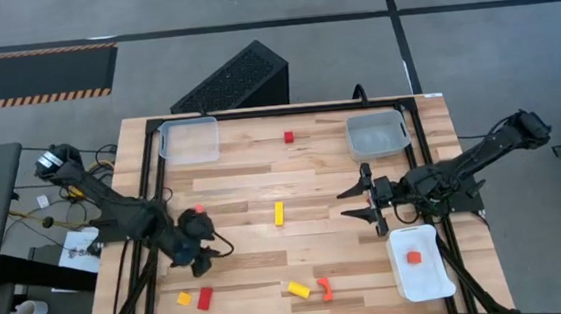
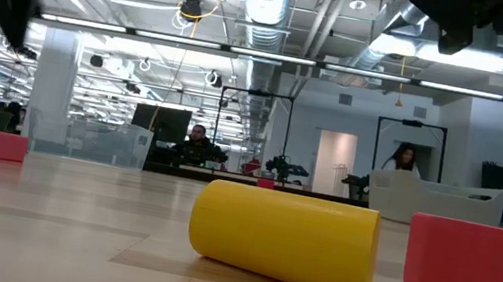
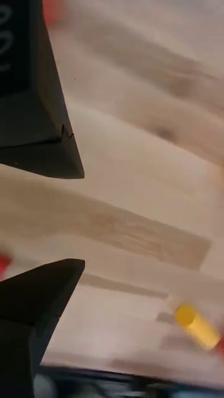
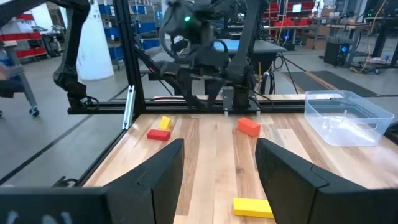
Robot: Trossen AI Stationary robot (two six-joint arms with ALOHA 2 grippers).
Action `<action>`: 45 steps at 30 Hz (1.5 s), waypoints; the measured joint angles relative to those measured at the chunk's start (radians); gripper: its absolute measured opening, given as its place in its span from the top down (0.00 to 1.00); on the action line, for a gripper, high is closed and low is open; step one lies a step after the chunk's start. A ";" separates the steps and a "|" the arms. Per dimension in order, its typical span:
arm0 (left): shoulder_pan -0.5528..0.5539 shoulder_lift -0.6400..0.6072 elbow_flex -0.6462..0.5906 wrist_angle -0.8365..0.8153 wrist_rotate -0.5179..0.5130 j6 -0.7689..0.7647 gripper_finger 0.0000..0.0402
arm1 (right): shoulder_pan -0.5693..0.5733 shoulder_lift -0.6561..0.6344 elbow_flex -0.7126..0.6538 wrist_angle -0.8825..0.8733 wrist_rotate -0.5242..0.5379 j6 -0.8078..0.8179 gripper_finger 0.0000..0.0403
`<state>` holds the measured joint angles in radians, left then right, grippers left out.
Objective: Sort & place blocks by color
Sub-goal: Put the bottom left red block into the transparent bin
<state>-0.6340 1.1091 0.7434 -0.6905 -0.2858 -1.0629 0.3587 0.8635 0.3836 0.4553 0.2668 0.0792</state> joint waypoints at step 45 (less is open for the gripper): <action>-0.307 0.506 0.112 0.143 0.237 -0.878 0.29 | 0.034 0.000 0.000 -0.017 0.004 0.016 0.45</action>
<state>-0.9409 1.6153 0.8551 -0.5474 -0.0485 -1.9409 0.3927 0.8635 0.3840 0.4381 0.2710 0.0948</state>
